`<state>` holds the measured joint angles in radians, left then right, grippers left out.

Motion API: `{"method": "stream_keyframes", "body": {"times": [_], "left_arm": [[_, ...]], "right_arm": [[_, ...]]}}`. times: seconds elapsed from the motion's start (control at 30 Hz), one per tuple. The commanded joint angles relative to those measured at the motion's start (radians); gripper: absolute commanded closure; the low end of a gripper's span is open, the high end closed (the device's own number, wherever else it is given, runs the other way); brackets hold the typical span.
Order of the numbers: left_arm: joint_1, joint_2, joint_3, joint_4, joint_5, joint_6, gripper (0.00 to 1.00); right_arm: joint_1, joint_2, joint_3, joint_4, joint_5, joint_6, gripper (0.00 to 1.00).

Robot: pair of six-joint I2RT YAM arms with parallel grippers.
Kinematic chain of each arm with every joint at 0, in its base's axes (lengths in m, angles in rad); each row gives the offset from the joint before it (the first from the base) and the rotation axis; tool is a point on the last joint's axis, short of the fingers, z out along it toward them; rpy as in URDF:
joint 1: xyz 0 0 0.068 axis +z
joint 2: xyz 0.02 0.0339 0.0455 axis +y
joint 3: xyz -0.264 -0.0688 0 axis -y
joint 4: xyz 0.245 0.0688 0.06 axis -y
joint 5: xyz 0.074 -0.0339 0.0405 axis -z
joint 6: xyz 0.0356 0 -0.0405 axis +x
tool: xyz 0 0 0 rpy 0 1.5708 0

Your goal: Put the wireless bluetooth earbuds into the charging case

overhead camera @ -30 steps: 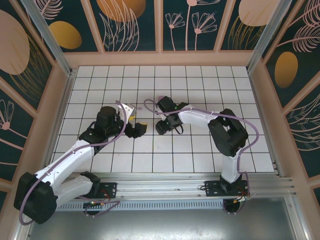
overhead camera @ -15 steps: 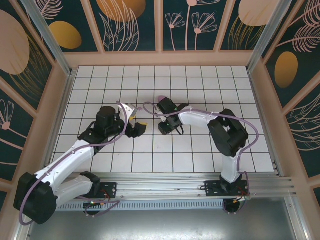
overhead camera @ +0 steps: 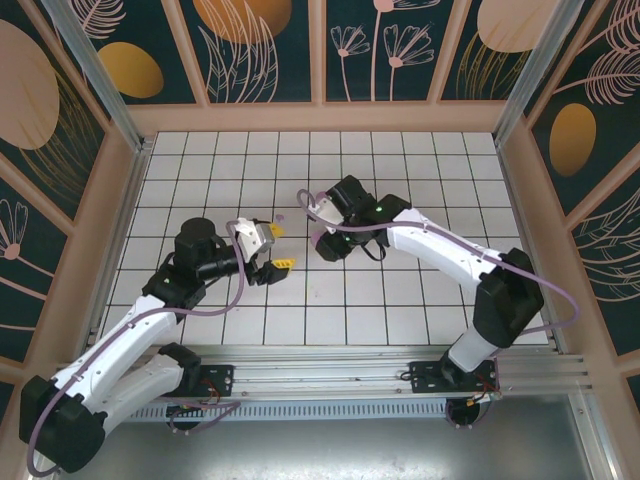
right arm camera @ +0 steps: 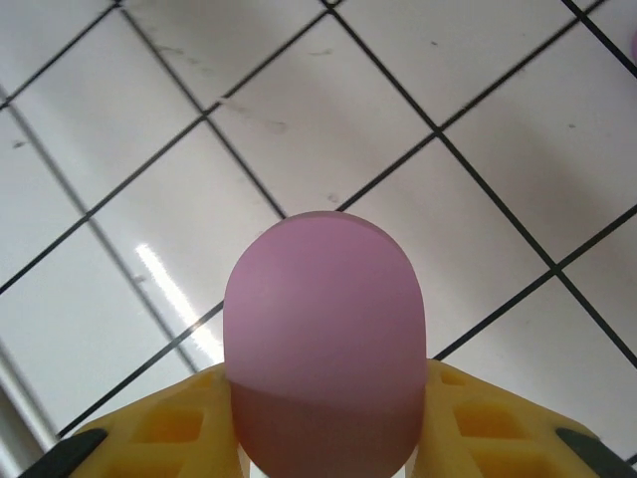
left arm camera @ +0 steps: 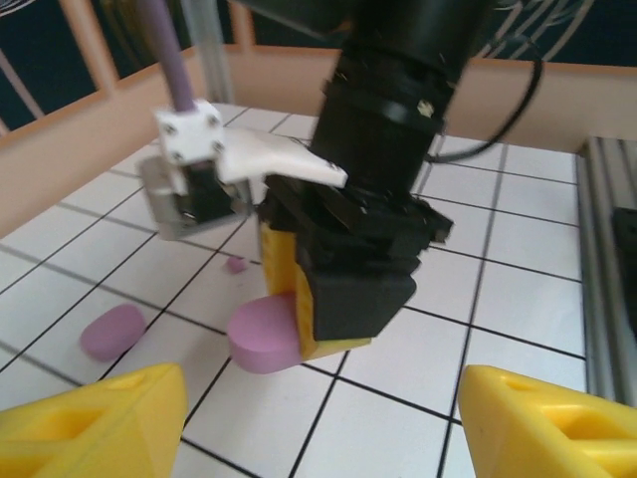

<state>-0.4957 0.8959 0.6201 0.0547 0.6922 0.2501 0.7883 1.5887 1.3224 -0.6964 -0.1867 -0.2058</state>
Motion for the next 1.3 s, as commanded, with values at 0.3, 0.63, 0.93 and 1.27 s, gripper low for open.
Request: {"method": "stream_keyframes", "body": {"times": [0.3, 0.63, 0.93, 1.27], "left_arm": [[0.004, 0.065, 0.049, -0.005, 0.238, 0.127, 0.32], [0.003, 0.115, 0.081, -0.027, 0.336, 0.130, 0.37], [0.002, 0.150, 0.087, -0.048, 0.355, 0.152, 0.38], [-0.001, 0.162, 0.082, -0.052, 0.361, 0.163, 0.44]], "right_arm": [[0.184, -0.233, 0.017, -0.099, -0.100, -0.167, 0.76], [0.198, -0.261, 0.030, -0.105, -0.126, -0.190, 0.78], [0.198, -0.268, 0.031, -0.097, -0.126, -0.206, 0.79], [0.198, -0.256, 0.035, -0.097, -0.125, -0.213, 0.79]]}}
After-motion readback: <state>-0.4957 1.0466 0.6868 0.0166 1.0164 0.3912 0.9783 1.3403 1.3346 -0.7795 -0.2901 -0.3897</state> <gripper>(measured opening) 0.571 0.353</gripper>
